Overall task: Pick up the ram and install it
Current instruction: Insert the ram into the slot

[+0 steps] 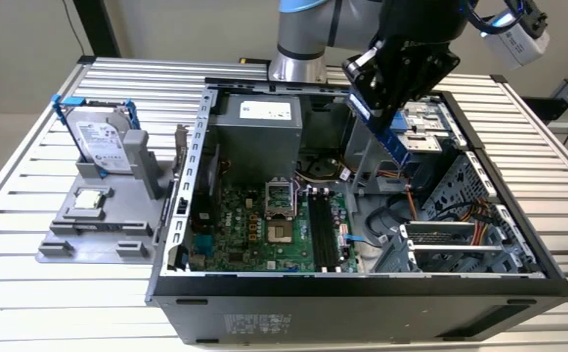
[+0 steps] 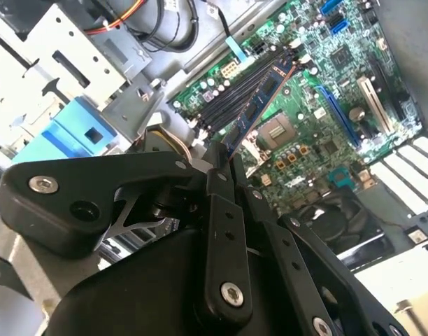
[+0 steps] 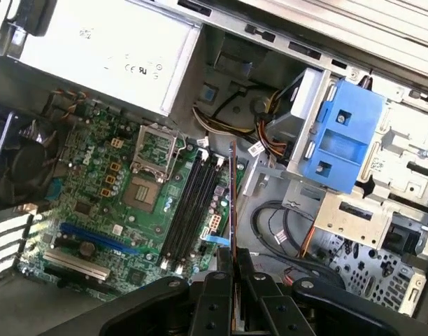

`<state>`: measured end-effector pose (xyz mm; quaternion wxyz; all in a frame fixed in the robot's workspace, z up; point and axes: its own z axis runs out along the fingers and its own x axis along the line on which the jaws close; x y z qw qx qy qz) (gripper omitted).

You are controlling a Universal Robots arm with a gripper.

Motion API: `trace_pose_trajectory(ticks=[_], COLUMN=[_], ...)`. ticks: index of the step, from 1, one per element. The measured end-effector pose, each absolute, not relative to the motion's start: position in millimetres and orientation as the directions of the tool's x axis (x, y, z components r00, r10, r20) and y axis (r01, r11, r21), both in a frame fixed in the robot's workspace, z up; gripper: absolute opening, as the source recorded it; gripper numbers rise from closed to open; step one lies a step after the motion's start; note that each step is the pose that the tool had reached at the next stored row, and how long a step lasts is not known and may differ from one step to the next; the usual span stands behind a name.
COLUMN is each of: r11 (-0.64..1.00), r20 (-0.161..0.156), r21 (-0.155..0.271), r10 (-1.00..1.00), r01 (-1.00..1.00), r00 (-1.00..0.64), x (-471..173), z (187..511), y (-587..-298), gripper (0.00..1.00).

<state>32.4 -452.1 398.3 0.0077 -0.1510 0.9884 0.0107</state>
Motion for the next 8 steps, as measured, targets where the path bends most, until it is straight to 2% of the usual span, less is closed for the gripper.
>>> trace_pose_trajectory(ticks=[8], r11=[0.979], r20=[-0.018], r21=[0.019], r10=[-0.202], r01=[-0.202], r00=[-0.979], x=[32.5], z=[398.4], y=[-452.3], gripper=[0.0])
